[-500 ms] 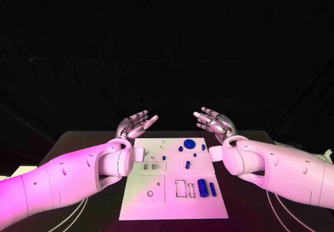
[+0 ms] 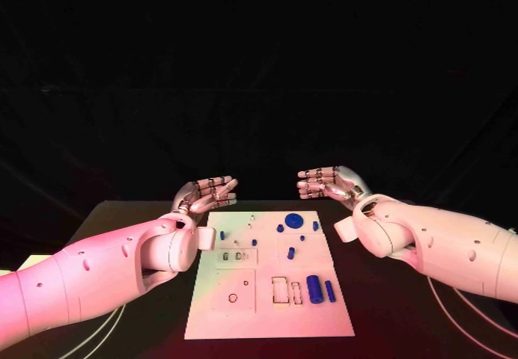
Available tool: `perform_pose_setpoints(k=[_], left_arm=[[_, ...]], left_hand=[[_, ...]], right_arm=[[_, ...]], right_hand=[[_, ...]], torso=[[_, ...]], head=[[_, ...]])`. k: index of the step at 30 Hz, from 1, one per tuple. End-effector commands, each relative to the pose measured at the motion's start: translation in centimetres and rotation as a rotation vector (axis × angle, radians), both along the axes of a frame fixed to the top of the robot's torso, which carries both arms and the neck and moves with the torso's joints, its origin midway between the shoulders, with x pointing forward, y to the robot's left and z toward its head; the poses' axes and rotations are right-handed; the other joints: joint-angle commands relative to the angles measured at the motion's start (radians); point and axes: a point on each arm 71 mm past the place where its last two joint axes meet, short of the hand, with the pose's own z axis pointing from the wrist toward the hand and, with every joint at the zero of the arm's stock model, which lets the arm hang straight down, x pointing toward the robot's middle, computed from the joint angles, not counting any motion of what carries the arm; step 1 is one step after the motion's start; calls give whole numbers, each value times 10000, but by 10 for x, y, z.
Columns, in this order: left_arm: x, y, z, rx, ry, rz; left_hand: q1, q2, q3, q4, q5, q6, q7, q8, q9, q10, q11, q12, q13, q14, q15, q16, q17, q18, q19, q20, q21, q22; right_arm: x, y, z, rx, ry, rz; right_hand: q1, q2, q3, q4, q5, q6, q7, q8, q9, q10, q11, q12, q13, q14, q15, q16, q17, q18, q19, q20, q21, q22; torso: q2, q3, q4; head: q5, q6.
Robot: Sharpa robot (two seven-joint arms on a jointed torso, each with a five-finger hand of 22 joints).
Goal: Assemble the parts on the task board
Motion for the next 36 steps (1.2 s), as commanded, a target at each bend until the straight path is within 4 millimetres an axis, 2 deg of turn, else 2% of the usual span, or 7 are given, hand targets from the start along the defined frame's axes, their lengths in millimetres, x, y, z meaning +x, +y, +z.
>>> perform_pose_setpoints(k=[1, 5, 12, 25, 32, 34, 36], left_arm=[[-5, -5, 6, -130, -227, -727], [-10, -5, 13, -204, -268, -896], [-21, -7, 27, -378, -349, -1248], [-44, -19, 48, -531, -696, -2207], [-52, -26, 57, -763, -762, -2570], [-54, -27, 59, -804, -773, -2622], [-54, -27, 60, -827, -775, -2653]], left_hand=[[42, 548, 77, -492, -81, 1798, -58, 367, 81, 2175, -490, 420, 110, 2271, -625, 716, 731, 217, 2526, -584, 883, 353], [-48, 566, 15, -581, -84, 1982, -86, 332, 63, 2455, -550, 372, 111, 2563, -722, 776, 993, 202, 2811, -693, 954, 390], [-77, 576, -11, -643, -84, 2035, -91, 284, 46, 2538, -561, 307, 104, 2634, -743, 768, 1133, 195, 2893, -723, 953, 395], [-81, 573, -28, -713, -81, 2044, -70, 226, 27, 2561, -550, 232, 94, 2635, -742, 737, 1241, 186, 2954, -738, 953, 401], [-128, 571, -60, -751, -84, 2019, -35, 161, 8, 2542, -521, 153, 83, 2585, -719, 682, 1327, 172, 2977, -732, 937, 401], [-138, 570, -67, -762, -84, 2013, -29, 146, 5, 2535, -514, 134, 80, 2568, -711, 665, 1346, 169, 2978, -729, 930, 399], [-144, 571, -71, -771, -83, 2008, -27, 134, 2, 2531, -510, 120, 79, 2554, -706, 653, 1362, 167, 2978, -727, 924, 398]], right_arm=[[-2, 4, 11, -2904, -2170, 525], [-1, 1, 19, -3851, -2681, 612], [0, 1, 30, -5574, -3270, 1021], [7, 15, 39, -9842, -4161, 1603], [9, 22, 38, -11262, -4379, 1614], [10, 24, 37, -11496, -4386, 1659], [10, 24, 36, -11661, -4371, 1705]], right_hand=[[286, -73, 370, -410, -156, 1620, -102, 31, 36, 1849, -352, -5, 31, -175, -297, -490, -108, 193, 1774, -346, 469, 43], [269, -253, 498, -408, -140, 1817, -135, -51, 35, 2189, -439, -124, 46, 1286, -421, -406, -40, 199, 2284, -537, 651, 74], [353, -506, 605, -405, -62, 2004, -227, -172, 35, 2649, -590, -221, 80, 2116, -704, -224, -20, 199, 3127, -875, 1120, 244], [165, -837, 764, -335, 31, 2277, -582, -226, 53, 2910, -1001, -410, 96, 5350, -1504, 1201, 103, 184, 5189, -1768, 3130, 1261], [-162, -1037, 1118, -304, -25, 2298, -706, -279, 40, 2697, -1087, -445, 57, 5455, -1610, 3172, 493, 114, 5179, -1946, 4343, 2053], [-250, -1080, 1236, -245, -42, 2295, -744, -275, 43, 2632, -1122, -443, 69, 5303, -1683, 6297, 1999, 127, 4949, -1964, 4746, 2346], [-267, -1123, 1332, -238, -49, 2285, -732, -287, 41, 2625, -1080, -429, 77, 5296, -1648, 7406, 3545, 124, 4819, -1939, 5016, 2538]], torso=[[253, 15, 91], [455, 1, 181], [839, -12, 329], [1476, 4, 650], [1787, 15, 862], [1857, 13, 891], [1926, 6, 931]], head=[[-96, 51], [-199, 111], [-337, 272], [-667, 430], [-753, 537], [-775, 525], [-829, 542]])
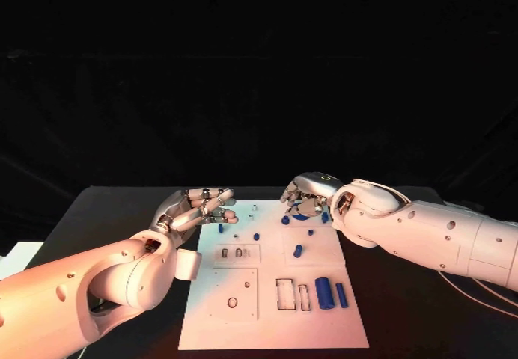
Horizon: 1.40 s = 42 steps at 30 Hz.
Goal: Assemble the parts on the task board
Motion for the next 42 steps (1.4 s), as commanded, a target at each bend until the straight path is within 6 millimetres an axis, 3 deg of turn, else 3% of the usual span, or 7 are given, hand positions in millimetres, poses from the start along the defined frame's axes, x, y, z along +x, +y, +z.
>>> perform_pose_setpoints(k=[1, 9, 18, 24, 33, 37, 42], left_arm=[[-3, -4, 3, -89, -78, -376], [-3, -2, 4, -142, -45, -323], [-3, 0, 4, -143, -18, -259], [-3, 1, 4, -122, -34, -266], [-3, 2, 4, -96, -2, -262], [-2, 3, 3, -83, 13, -254], [-2, 4, 3, -73, 27, -249]], left_hand=[[-51, 77, 2, -40, -46, 6, 60, -45, -9, 10, 53, -62, -13, -52, 30, -39, 9, 161, 46, -1, 7, 10], [-64, 82, -6, -57, -45, 0, 67, -66, -13, 4, 60, -88, -15, -77, 38, -63, 39, 157, 46, 3, -3, 8], [-70, 82, -12, -67, -45, -6, 72, -78, -15, -2, 65, -103, -16, -89, 43, -76, 56, 156, 47, 5, -9, 7], [-72, 82, -13, -69, -45, -7, 73, -81, -16, -4, 66, -107, -16, -92, 44, -79, 61, 156, 47, 5, -10, 7], [-81, 85, -20, -85, -44, -17, 82, -100, -20, -15, 74, -131, -19, -106, 50, -96, 87, 154, 50, 9, -17, 6], [-83, 86, -21, -89, -44, -20, 83, -105, -20, -18, 77, -136, -19, -109, 51, -100, 94, 154, 52, 9, -18, 6], [-83, 86, -21, -89, -44, -20, 83, -105, -20, -18, 77, -136, -19, -109, 51, -100, 94, 154, 52, 9, -18, 6]], right_arm=[[2, 0, -4, -1445, -100, -200], [2, 0, -7, -1805, -1, -142], [1, 1, -8, -1993, 133, -30], [2, 3, -9, -2048, 210, 19], [3, 3, -7, -2004, -127, -90], [2, 3, -3, -1845, -628, -196], [-1, 6, 3, -1495, -1167, -166]], right_hand=[[-93, -82, 118, 23, -44, -3, -16, -36, -3, -62, 79, -7, 13, 203, 54, 1120, 1341, 70, -180, 25, 348, 247], [-102, -112, 342, 109, -74, 69, 1, -17, 9, -226, 120, -17, 9, 60, 111, 2066, 2646, 55, -449, 97, 1120, 909], [-110, -151, 440, 160, -115, 116, -6, -14, 12, -233, 129, -20, 10, 4, 118, 2339, 3051, 41, -540, 120, 1515, 1275], [-50, -53, 590, 208, -198, 243, -16, 19, 30, -170, 115, 1, 18, -3, 103, 2564, 3395, 12, -537, 124, 1876, 1646], [383, 477, 1427, 286, -1446, 912, -183, 218, 157, 437, -81, 91, 78, 136, -71, 3468, 4729, -188, -223, 30, 3332, 3348], [720, 549, 1855, 131, -1545, 1078, -180, 270, 209, 675, -136, 105, 111, 134, -138, 3697, 5055, -260, -145, -18, 3816, 3912], [928, 465, 2317, -19, -1543, 1133, -150, 255, 236, 817, -133, 66, 135, 98, -140, 3840, 5261, -308, -171, -30, 4178, 4301]], torso=[[227, -6, 128], [434, -49, 219], [518, -68, 278], [600, -100, 347], [680, -108, 371], [714, -116, 398], [745, -129, 428]], head=[[-92, 20], [-278, 14], [-320, 17], [-366, 43], [-374, 50], [-381, 70], [-385, 85]])
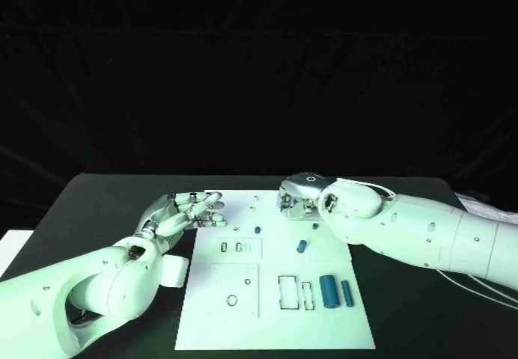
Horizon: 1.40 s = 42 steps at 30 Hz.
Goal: Assemble the parts on the task board
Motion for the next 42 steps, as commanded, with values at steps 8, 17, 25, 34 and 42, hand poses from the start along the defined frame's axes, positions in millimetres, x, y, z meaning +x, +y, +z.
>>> perform_pose_setpoints(k=[8, 17, 25, 34, 42], left_arm=[[0, 0, 1, -68, -18, -190], [0, 0, 1, -73, 24, -249], [-1, -1, 1, -77, 44, -290], [-2, -1, 3, -93, 28, -342], [-2, 0, 4, -79, 17, -322]], left_hand=[[-39, 59, 9, -78, -44, -23, 81, -60, -13, -22, 78, -68, -16, -79, 16, -45, 33, 157, 60, 10, -17, 10], [-34, 65, 11, -94, -43, -28, 81, -71, -15, -29, 79, -82, -18, -86, 18, -54, 49, 157, 65, 11, -20, 10], [-29, 68, 10, -114, -43, -37, 82, -86, -17, -39, 83, -100, -20, -98, 21, -69, 69, 156, 67, 13, -25, 9], [-30, 70, 8, -123, -43, -40, 82, -93, -18, -42, 84, -109, -20, -107, 24, -78, 80, 155, 66, 15, -30, 8], [-30, 70, 8, -123, -43, -40, 82, -93, -18, -42, 84, -109, -20, -107, 24, -78, 80, 155, 66, 15, -30, 8]], right_arm=[[-8, 9, 13, 898, -1188, 58], [1, 22, 16, 1262, -1485, -113], [5, 37, 16, 1464, -1588, -37], [7, 44, 17, 1575, -1808, -169], [8, 44, 17, 1467, -1844, -393]], right_hand=[[378, 80, 615, -232, 35, 71, 40, -17, 28, 368, -271, -75, 72, 86, -71, 171, 235, -168, -26, 12, 377, 385], [358, -3, 714, -195, 29, 19, 69, -73, 21, 290, -237, -96, 59, 73, -46, 208, 296, -175, -74, 38, 474, 474], [345, -40, 765, -167, 33, -12, 84, -104, 17, 245, -221, -101, 53, 66, -32, 225, 326, -175, -104, 53, 516, 509], [314, -89, 801, -127, 43, -32, 96, -127, 16, 208, -207, -98, 49, 62, -22, 249, 368, -177, -131, 72, 561, 548], [296, -108, 811, -105, 44, -25, 97, -128, 19, 205, -206, -93, 50, 59, -20, 253, 375, -175, -146, 80, 572, 552]], torso=[[78, -31, 61], [127, -47, 116], [189, -81, 224], [240, -105, 267], [264, -109, 276]], head=[[-1, 66], [16, 141], [-23, 136], [-45, 128], [-57, 144]])
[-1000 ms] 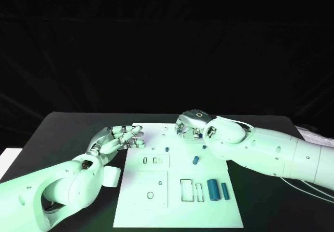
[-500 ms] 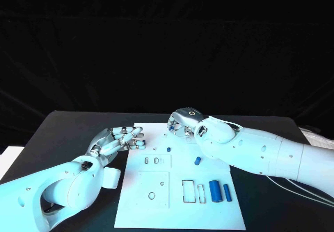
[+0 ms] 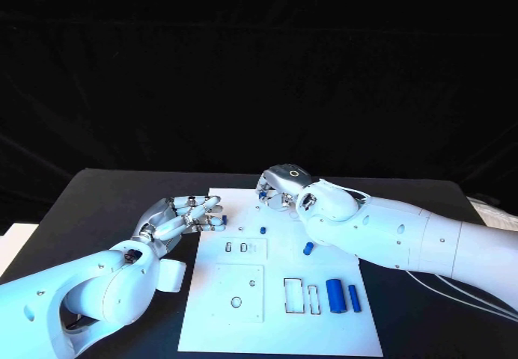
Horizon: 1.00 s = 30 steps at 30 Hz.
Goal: Assemble the parts on the task board
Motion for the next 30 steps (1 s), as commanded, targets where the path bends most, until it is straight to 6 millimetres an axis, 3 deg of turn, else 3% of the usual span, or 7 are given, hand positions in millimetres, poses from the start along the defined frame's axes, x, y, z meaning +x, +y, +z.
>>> perform_pose_setpoints(k=[1, 12, 21, 30], left_arm=[[0, -2, 2, -89, -55, -206], [0, -1, 2, -85, -49, -219], [0, -1, 2, -83, -29, -244], [-1, -1, 2, -83, -6, -276]], left_hand=[[-30, 71, 10, -67, -50, -3, 47, -56, -10, -6, 49, -61, -10, -70, -12, -29, 9, 156, 67, 14, -29, 9], [-30, 77, 8, -88, -51, -6, 46, -69, -10, -10, 51, -79, -11, -88, -8, -49, 33, 155, 66, 17, -38, 7], [-30, 77, 8, -89, -51, -6, 46, -70, -10, -11, 52, -81, -11, -89, -7, -51, 35, 155, 66, 17, -39, 7], [-30, 79, 7, -95, -51, -7, 46, -75, -10, -13, 53, -87, -11, -94, -6, -56, 41, 154, 66, 18, -42, 7]], right_arm=[[1, -1, 1, -87, -154, -244], [2, 0, -1, -253, -87, -420], [7, 0, -4, -478, 147, -589], [7, 1, -3, -435, 112, -739]], right_hand=[[144, 42, 292, -207, 61, -28, 28, -48, 0, 184, -238, 48, 57, 59, -23, 45, 17, -177, -71, 6, 30, 14], [133, -23, 309, -193, 59, -36, 24, -62, 1, 164, -237, 48, 57, 51, -22, 46, 22, -171, -99, 14, 50, 23], [61, -122, 327, -103, 54, -103, 34, -110, -8, 53, -213, 33, 39, 32, 0, 38, 21, -167, -156, 43, 87, 41], [94, -379, 450, -64, 53, -420, 119, -188, -73, -301, -111, 19, -22, -23, 73, -34, -50, -139, -324, 107, 75, -46]], torso=[[23, -7, 14], [76, -46, 71], [114, -75, 124], [144, -94, 154]], head=[[-12, 19], [-50, 52], [-156, 38], [-218, 47]])
